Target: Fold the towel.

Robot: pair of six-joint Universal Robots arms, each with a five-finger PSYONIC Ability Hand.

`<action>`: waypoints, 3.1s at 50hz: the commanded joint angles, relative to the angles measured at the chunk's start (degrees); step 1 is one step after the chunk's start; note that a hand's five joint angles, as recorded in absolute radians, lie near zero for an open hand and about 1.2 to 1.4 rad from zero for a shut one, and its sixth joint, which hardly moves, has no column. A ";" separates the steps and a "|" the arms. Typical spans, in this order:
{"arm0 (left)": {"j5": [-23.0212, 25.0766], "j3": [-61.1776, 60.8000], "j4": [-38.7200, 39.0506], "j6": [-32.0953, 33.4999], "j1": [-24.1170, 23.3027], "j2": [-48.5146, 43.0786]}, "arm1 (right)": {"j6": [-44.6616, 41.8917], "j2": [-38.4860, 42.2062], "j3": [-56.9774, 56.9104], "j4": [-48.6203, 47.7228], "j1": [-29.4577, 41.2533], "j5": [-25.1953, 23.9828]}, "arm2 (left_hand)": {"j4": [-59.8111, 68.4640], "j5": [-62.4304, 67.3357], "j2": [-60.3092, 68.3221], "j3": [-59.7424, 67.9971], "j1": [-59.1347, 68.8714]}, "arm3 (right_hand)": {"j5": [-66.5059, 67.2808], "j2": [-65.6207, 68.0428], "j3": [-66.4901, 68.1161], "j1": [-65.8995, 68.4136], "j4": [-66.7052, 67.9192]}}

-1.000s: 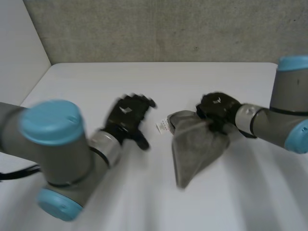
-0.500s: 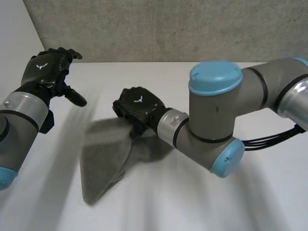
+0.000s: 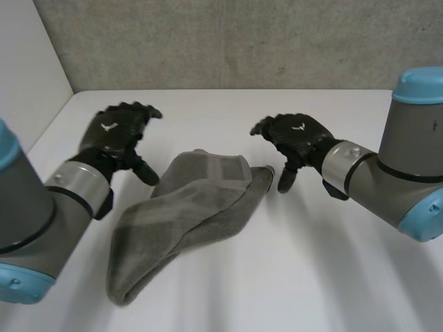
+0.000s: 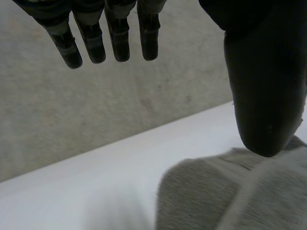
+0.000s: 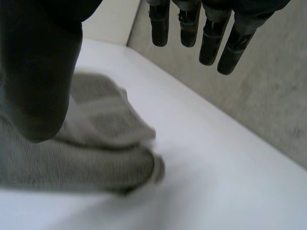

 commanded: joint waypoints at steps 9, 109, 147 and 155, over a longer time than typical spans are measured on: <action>-0.61 8.56 -0.42 0.54 -8.45 -17.62 | 1.49 13.15 -4.57 -3.74 -1.89 -0.64 | -3.22 1.61 -0.35 -2.40 -3.19 | -0.06 -1.01 -2.92 -0.90 -4.44; 16.44 -15.25 -8.85 23.38 7.19 1.71 | -12.13 -2.21 21.78 -7.52 -10.68 -7.58 | -3.22 -2.09 -4.04 -2.40 -6.88 | 7.69 6.74 -2.92 6.85 -4.44; 16.97 -10.15 -8.42 24.71 7.37 -8.23 | -2.55 25.21 -27.17 -1.98 -0.92 -3.19 | -3.22 -3.10 -5.05 -2.40 -7.89 | 66.50 65.56 -2.92 65.66 -4.44; 16.35 -9.35 -6.14 22.43 7.46 -10.96 | -2.55 30.04 -32.44 0.13 -0.74 -1.08 | -3.22 -0.75 -2.71 -2.40 -5.55 | 66.50 65.56 -2.92 65.66 -4.44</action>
